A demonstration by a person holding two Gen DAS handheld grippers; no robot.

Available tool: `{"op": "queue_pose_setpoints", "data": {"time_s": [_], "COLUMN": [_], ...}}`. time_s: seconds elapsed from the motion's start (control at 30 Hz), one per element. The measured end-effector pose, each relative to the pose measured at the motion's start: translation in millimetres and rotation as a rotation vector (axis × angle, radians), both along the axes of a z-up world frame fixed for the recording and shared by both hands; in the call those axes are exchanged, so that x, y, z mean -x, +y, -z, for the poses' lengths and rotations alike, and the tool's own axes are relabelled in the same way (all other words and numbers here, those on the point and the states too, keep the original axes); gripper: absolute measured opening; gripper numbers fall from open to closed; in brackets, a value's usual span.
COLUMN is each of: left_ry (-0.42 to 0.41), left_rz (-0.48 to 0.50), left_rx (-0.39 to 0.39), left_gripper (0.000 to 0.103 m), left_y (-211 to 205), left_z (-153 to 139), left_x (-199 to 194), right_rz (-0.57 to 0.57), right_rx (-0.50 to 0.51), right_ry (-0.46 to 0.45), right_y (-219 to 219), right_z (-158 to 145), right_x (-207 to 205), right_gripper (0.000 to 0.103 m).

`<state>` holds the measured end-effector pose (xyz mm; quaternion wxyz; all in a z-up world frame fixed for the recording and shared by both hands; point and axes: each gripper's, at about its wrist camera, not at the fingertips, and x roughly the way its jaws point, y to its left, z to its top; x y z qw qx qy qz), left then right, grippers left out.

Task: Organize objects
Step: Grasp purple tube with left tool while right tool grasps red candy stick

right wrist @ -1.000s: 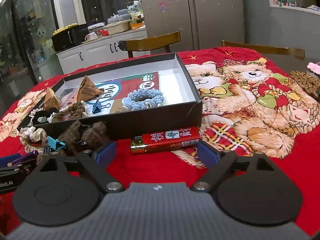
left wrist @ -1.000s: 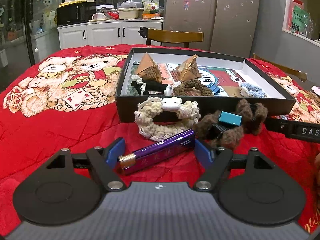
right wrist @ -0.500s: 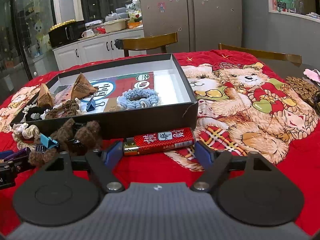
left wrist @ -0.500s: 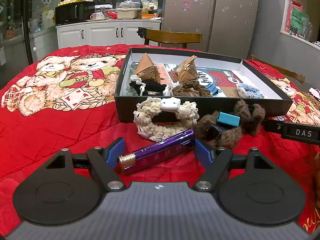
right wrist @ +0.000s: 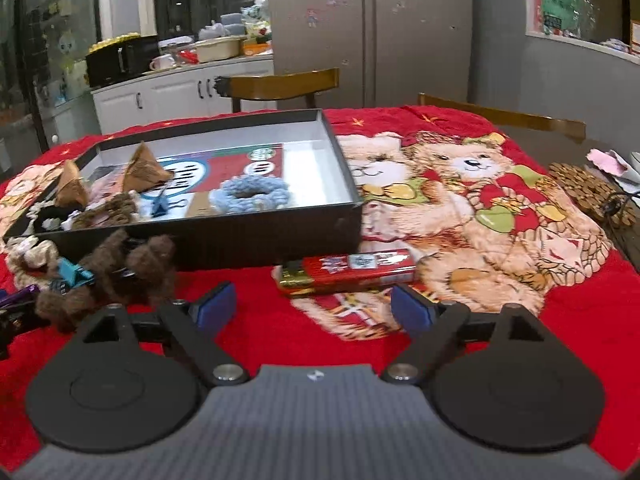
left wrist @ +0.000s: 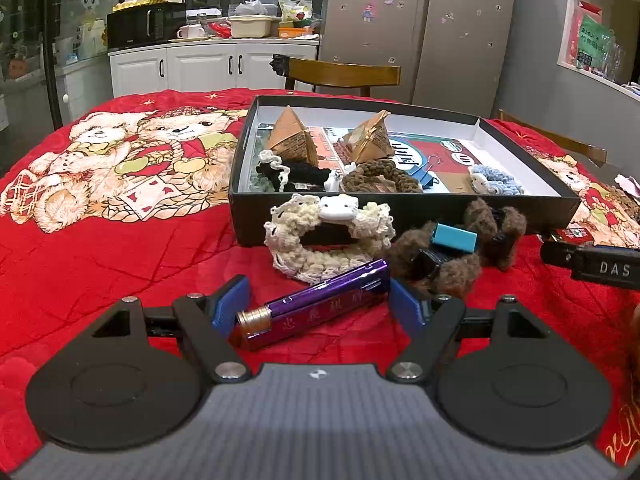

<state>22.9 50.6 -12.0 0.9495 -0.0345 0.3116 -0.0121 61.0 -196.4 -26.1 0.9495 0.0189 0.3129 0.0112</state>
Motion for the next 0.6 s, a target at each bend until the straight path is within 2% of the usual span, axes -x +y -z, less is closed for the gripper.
{"op": "queue_pose_setpoints", "data": {"time_s": [0.3,0.43,0.6], "left_ry": [0.001,0.001,0.001], "left_rz": [0.005,0.006,0.007], "left_rx": [-0.002,-0.003,-0.004], "left_gripper": [0.08,0.08,0.08], "left_y": [-0.6,-0.4,-0.6], "left_z": [-0.2,0.0,0.0], "left_x": [-0.1,0.0,-0.2], "right_rz": [-0.002,-0.012,-0.022], "right_rx": [0.041,0.018,0.035], "right_ry": [0.01,0.024,0.016], "right_y": [-6.6,-11.3,-7.9], "right_z": [2.9,4.7,5.4], "right_x": [-20.2,-28.7,-25.7], "right_gripper": [0.091,0.093,0.079]}}
